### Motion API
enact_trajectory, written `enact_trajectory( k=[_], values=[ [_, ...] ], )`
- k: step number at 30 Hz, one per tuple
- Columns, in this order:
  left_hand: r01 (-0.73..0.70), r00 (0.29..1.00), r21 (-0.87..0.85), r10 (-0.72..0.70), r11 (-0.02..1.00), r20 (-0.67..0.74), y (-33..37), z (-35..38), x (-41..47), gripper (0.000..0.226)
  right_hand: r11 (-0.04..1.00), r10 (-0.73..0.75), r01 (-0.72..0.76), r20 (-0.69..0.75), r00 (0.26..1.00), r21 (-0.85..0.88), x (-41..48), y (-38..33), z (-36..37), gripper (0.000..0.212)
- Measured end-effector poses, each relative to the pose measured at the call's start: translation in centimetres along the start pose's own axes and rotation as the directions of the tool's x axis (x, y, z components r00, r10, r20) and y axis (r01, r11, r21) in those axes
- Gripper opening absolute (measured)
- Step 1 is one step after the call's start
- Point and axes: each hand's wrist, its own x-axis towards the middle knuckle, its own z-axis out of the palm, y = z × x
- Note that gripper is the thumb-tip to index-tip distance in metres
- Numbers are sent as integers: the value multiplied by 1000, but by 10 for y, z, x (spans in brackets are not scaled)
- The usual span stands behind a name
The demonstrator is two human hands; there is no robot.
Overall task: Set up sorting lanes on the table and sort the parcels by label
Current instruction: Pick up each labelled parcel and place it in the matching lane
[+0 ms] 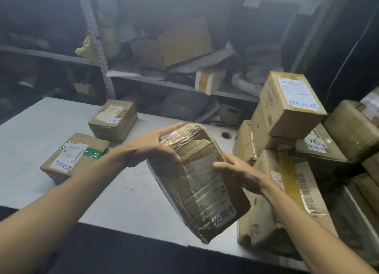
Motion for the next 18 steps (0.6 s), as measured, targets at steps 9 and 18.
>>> enact_trajectory(
  k=[9, 18],
  values=[
    [-53, 967, -91, 29, 994, -254, 21, 27, -4, 115, 978, -138, 155, -127, 982, 136, -33, 21, 3, 73],
    [-350, 909, -263, 257, 899, -329, -1, 141, -18, 60, 921, -192, 288, -339, 921, 261, -63, 9, -5, 71]
  ],
)
